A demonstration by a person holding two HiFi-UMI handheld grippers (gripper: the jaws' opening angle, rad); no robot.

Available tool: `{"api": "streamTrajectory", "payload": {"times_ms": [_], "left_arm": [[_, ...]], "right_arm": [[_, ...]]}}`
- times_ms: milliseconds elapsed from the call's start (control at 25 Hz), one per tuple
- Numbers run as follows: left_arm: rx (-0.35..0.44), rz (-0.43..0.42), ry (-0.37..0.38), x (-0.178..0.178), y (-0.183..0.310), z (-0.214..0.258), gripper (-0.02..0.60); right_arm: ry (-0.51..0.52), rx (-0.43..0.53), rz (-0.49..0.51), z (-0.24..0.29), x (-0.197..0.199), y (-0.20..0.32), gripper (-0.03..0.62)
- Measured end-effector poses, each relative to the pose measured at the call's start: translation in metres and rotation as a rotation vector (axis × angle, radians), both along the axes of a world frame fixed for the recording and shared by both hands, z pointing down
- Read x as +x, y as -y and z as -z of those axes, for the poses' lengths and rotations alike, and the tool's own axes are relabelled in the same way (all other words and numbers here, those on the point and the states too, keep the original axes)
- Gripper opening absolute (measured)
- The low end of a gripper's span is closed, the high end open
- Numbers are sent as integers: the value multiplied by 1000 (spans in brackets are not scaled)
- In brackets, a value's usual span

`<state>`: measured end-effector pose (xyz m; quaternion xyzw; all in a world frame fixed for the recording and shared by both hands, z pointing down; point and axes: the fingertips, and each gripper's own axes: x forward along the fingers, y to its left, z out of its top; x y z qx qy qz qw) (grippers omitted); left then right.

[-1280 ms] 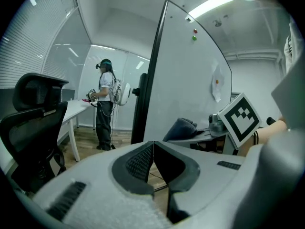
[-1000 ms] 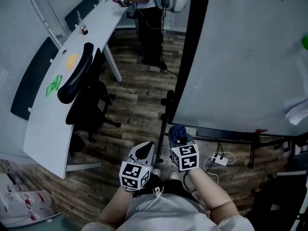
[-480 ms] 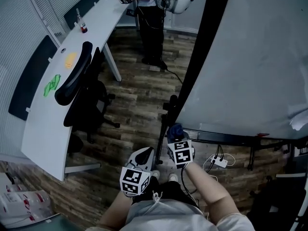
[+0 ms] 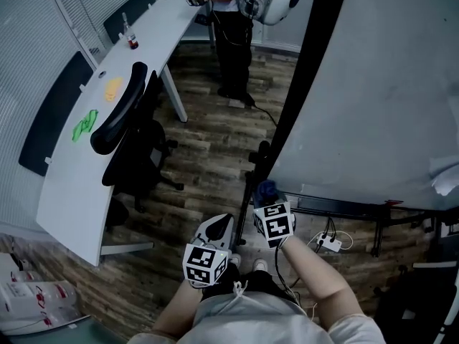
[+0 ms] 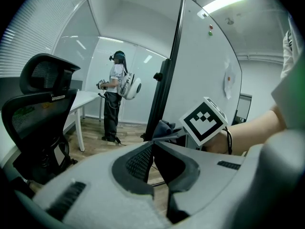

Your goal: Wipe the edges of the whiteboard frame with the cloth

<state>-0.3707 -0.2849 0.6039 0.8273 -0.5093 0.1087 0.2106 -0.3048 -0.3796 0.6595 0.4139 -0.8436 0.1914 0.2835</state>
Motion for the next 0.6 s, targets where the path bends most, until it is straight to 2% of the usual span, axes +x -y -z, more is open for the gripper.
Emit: {"api": "streamTrajectory", "payload": {"times_ms": [200,400,600], "left_arm": [[21,9,-11,3,6,11,18],[49,-1,7,10,13,25,18],[103,-11,-1,19,22,50,18]], "right_arm": [[2,23,9,29,0,1,77],[-18,54,68,64,-2,2,77],[-30,136,109,109,-2,3,77]]}}
